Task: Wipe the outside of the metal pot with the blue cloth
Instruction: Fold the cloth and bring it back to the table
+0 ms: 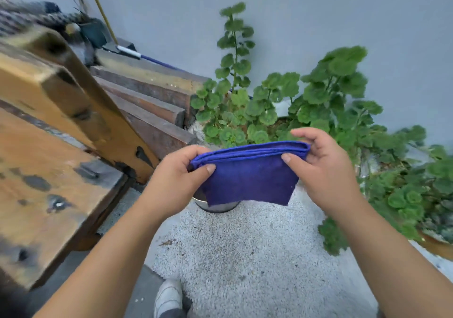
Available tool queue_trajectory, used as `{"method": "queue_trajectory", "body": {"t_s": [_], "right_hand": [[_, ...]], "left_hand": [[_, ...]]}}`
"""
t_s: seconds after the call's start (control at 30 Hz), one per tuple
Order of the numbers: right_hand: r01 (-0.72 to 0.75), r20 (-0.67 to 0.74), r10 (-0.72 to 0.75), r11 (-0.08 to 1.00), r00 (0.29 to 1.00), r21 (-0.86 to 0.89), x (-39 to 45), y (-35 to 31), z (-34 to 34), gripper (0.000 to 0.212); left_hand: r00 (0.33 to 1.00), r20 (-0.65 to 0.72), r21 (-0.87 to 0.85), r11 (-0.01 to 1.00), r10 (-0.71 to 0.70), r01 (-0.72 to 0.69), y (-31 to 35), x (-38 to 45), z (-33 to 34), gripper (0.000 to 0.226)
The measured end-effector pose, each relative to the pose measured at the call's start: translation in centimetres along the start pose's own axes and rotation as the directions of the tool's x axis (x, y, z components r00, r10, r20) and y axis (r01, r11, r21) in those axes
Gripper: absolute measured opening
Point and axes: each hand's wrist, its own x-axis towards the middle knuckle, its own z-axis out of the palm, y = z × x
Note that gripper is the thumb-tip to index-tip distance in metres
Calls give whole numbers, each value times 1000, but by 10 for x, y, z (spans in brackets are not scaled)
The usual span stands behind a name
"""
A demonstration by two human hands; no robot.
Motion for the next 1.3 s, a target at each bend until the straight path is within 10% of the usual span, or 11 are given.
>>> {"method": "queue_trajectory", "body": {"t_s": [0.53, 1.3], "right_hand": [[167, 262, -212, 969, 941, 183, -88, -402, 37, 32], [192, 764, -264, 964, 589, 186, -360, -472, 470, 30]], "left_hand": [[853, -517, -180, 966, 69, -187, 305, -241, -182, 21], [456, -850, -262, 963, -263, 66, 152, -650, -462, 25]]}}
